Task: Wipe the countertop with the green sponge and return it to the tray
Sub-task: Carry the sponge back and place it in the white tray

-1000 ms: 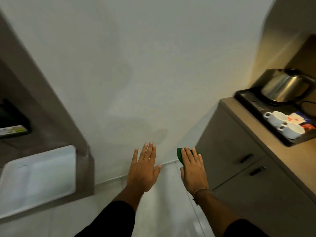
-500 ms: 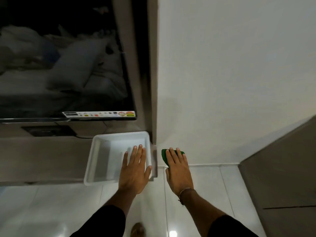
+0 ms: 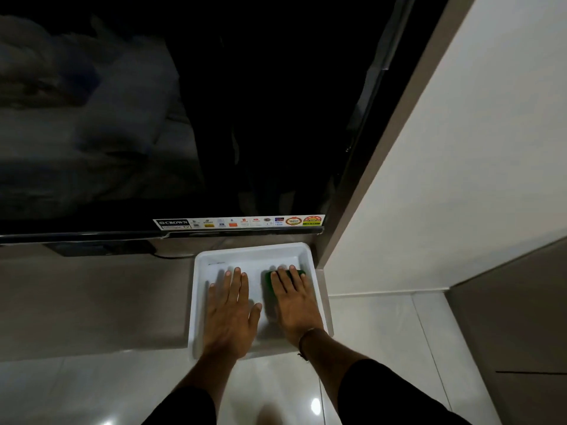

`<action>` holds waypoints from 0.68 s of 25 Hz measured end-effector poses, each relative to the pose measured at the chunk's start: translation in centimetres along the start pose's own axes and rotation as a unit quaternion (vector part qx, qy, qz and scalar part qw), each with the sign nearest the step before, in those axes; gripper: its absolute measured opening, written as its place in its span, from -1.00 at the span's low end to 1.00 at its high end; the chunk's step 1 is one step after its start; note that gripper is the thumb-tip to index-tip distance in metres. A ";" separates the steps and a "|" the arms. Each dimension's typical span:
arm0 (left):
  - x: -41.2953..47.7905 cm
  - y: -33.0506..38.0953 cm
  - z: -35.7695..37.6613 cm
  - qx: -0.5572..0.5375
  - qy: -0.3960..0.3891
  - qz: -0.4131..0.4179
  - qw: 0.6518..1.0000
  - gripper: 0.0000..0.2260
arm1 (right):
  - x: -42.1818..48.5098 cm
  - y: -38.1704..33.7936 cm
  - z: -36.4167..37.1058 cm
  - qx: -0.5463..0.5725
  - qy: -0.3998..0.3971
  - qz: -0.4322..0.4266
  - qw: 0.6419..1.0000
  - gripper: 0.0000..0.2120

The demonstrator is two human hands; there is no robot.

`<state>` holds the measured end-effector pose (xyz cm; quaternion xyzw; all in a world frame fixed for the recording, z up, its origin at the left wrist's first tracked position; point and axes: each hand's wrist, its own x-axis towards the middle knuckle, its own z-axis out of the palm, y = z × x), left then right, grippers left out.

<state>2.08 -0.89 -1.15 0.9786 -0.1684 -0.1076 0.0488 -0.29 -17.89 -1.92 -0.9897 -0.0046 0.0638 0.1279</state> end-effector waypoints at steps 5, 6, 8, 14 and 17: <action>0.6 -1.2 0.5 -0.043 0.030 0.034 0.998 -0.33 | -0.4 1.3 1.2 -0.018 0.011 0.058 0.998 -0.30; 0.7 -1.1 0.7 -0.045 0.031 0.038 0.998 -0.33 | -0.5 1.3 1.3 -0.017 0.009 0.056 0.998 -0.29; 1.1 -1.2 0.9 -0.043 0.030 0.045 0.998 -0.33 | -0.2 1.4 1.5 -0.008 -0.001 0.058 0.998 -0.26; 1.1 -0.9 0.7 0.000 0.005 0.050 0.999 -0.29 | 0.0 1.4 0.9 0.016 -0.048 0.057 0.997 -0.25; 0.5 0.7 -1.2 0.015 0.003 0.050 0.999 -0.26 | -0.8 0.9 -0.9 0.053 -0.034 0.048 0.997 -0.18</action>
